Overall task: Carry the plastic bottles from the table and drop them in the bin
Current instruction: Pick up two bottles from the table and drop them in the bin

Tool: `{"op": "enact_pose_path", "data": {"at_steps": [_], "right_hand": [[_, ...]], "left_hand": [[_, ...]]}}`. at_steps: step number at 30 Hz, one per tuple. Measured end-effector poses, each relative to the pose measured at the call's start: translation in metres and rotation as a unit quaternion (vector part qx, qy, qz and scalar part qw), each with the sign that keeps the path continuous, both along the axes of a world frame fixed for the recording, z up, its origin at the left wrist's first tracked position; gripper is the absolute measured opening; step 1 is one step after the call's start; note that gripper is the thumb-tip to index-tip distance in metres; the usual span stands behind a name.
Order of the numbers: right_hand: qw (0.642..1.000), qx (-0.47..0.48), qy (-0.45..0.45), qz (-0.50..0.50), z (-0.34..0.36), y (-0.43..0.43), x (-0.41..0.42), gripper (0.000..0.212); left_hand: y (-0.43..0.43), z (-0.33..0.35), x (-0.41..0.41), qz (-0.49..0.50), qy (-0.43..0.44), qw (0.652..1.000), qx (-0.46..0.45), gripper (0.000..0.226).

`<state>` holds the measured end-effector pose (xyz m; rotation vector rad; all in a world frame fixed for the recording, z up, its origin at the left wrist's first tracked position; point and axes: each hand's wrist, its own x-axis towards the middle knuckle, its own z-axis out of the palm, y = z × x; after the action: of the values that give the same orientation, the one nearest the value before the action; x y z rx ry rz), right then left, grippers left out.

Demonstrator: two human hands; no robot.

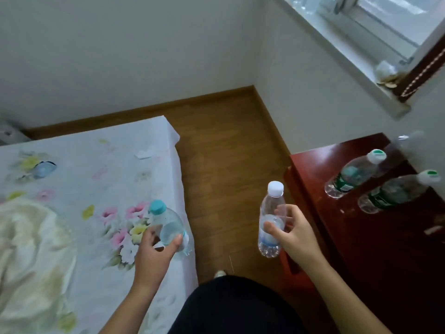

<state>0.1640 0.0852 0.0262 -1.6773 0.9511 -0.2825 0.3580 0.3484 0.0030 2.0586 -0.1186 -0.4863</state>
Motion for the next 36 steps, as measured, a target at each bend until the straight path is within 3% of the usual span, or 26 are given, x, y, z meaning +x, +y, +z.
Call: {"op": "enact_pose_path", "data": {"at_steps": [6,11,15,19,29,33,36], "right_hand": [[0.998,0.014,0.029,-0.050,-0.019,-0.031,0.017,0.049],[0.995,0.012,0.051,-0.083,-0.029,-0.075,0.035,0.066],[0.995,0.014,0.065,-0.073,-0.037,-0.123,0.079,0.053],[0.998,0.014,0.056,-0.025,-0.040,-0.184,0.160,0.046],[0.988,-0.028,-0.028,0.146,0.005,-0.282,0.416,0.057],[0.981,-0.030,-0.034,0.188,0.007,-0.307,0.495,0.051],[0.979,-0.038,-0.024,0.198,0.004,-0.329,0.546,0.061]], "left_hand": [[-0.040,0.002,0.065,-0.035,0.009,0.999,-0.008,0.049],[-0.112,0.013,0.126,-0.088,0.000,0.996,-0.010,0.046],[-0.174,0.018,0.180,-0.090,-0.009,0.996,-0.009,0.043],[-0.213,0.021,0.225,-0.055,-0.015,0.998,0.002,0.045],[-0.220,0.020,0.321,0.157,-0.001,0.987,0.027,0.043],[-0.238,0.013,0.375,0.198,0.005,0.980,0.012,0.038],[-0.258,0.003,0.426,0.200,0.011,0.980,0.002,0.042]]}}
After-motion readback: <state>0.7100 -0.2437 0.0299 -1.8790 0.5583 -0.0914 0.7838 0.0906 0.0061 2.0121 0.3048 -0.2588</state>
